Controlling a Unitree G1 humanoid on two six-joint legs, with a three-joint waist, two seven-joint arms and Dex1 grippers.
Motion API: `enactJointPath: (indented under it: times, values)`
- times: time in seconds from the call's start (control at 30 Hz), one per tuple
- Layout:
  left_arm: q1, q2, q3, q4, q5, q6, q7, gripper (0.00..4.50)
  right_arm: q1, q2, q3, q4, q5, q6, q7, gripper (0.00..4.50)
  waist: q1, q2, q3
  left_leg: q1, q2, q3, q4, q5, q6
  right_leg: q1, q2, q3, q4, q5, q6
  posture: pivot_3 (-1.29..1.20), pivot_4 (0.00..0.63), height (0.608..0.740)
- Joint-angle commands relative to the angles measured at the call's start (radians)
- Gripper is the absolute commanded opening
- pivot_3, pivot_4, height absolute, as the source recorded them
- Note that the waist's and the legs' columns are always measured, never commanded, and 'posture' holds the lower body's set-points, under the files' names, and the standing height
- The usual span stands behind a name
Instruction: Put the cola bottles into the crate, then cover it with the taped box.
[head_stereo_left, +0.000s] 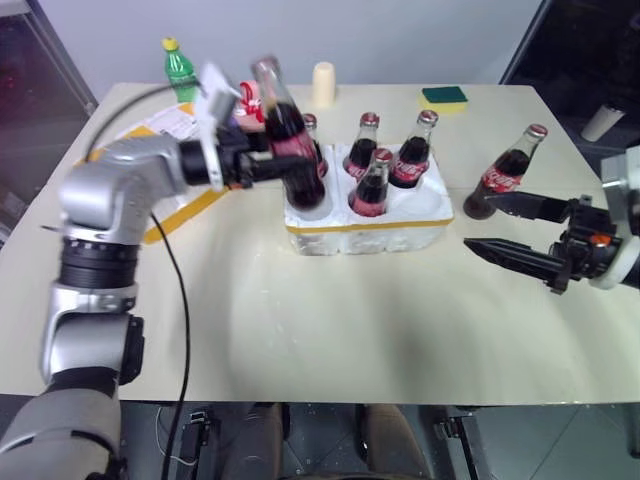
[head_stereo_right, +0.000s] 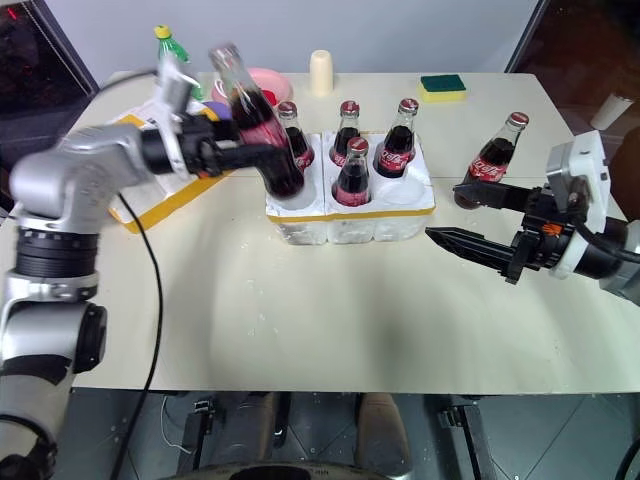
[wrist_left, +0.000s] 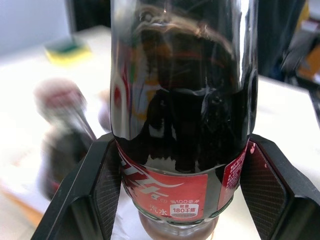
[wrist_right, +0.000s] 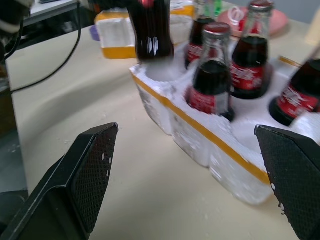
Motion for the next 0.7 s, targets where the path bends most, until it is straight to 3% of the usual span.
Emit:
enactJointPath:
  times: [0.03, 0.4, 0.47, 0.53, 0.7]
  values:
    - [-0.051, -0.035, -0.013, 0.053, 0.089, -0.140, 0.020, 2.72, 0.018, 0.007, -0.071, -0.044, 0.041, 0.002, -0.012, 4.50, 0.008, 0.000, 0.000, 0.000, 0.000, 0.000, 0.000, 0.000, 0.000, 0.000, 0.000, 0.000, 0.000, 0.000, 0.000, 0.00, 0.150, 0.739]
    - [0.019, -0.121, -0.109, 0.059, 0.245, -0.272, 0.025, 2.72, 0.039, 0.024, -0.063, -0.043, 0.043, -0.014, -0.042, 4.50, 0.015, 0.000, 0.000, 0.000, 0.000, 0.000, 0.001, 0.000, 0.000, 0.002, 0.000, 0.000, 0.000, 0.000, 0.000, 0.00, 0.150, 0.739]
    - [0.037, -0.130, -0.115, 0.055, 0.259, -0.271, 0.029, 3.79, 0.032, 0.026, -0.047, -0.038, 0.025, -0.024, -0.050, 4.50, 0.013, 0.000, 0.000, 0.000, 0.000, 0.000, 0.001, 0.000, 0.000, 0.002, 0.000, 0.000, -0.001, 0.000, 0.000, 0.00, 0.150, 0.739]
    - [0.054, -0.132, -0.116, 0.048, 0.272, -0.273, 0.032, 4.47, 0.032, 0.024, -0.029, -0.038, -0.010, -0.043, -0.055, 4.50, 0.013, 0.000, 0.000, 0.000, 0.000, 0.000, 0.001, 0.000, 0.000, 0.002, 0.000, 0.000, -0.001, 0.000, 0.000, 0.00, 0.150, 0.739]
    - [0.082, -0.112, -0.085, -0.013, 0.260, -0.251, 0.030, 4.47, 0.016, 0.035, -0.007, -0.014, -0.075, -0.070, -0.106, 4.50, 0.011, 0.000, 0.000, 0.000, 0.000, 0.000, 0.001, 0.000, 0.000, 0.002, 0.000, 0.000, 0.000, 0.000, 0.000, 0.00, 0.150, 0.739]
